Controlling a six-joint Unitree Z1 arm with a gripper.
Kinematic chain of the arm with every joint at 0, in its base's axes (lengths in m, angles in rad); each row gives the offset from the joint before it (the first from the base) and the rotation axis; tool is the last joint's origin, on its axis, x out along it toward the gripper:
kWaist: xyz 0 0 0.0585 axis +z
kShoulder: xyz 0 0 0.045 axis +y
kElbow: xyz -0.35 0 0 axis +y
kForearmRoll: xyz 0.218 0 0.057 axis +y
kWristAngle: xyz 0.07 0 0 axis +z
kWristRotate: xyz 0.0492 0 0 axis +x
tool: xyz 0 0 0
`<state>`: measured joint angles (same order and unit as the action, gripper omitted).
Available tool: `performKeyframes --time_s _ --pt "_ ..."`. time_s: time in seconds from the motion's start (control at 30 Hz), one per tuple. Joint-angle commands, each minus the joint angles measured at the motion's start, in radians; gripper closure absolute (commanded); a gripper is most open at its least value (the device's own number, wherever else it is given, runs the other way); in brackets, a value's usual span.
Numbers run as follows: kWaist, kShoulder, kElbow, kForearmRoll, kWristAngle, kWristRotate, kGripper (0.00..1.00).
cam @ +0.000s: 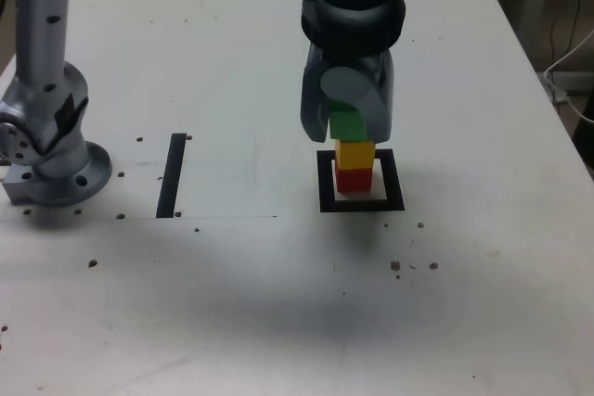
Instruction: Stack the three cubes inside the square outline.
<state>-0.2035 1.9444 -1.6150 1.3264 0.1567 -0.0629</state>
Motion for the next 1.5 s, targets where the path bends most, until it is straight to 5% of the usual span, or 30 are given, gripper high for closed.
performKeyframes --time_s 0.0,0.27,0.8,1.1,1.47 --pt "-0.001 0.001 -0.003 -0.008 -0.001 0.014 0.19" --pt "-0.001 -0.01 0.001 -0.009 0.016 0.022 0.01" --pt "-0.001 -0.105 0.028 0.007 0.026 0.021 0.01" --pt "0.0 -0.184 0.074 0.044 -0.011 0.037 0.01" --pt "0.039 -0.391 0.296 0.059 -0.02 0.06 0.01"
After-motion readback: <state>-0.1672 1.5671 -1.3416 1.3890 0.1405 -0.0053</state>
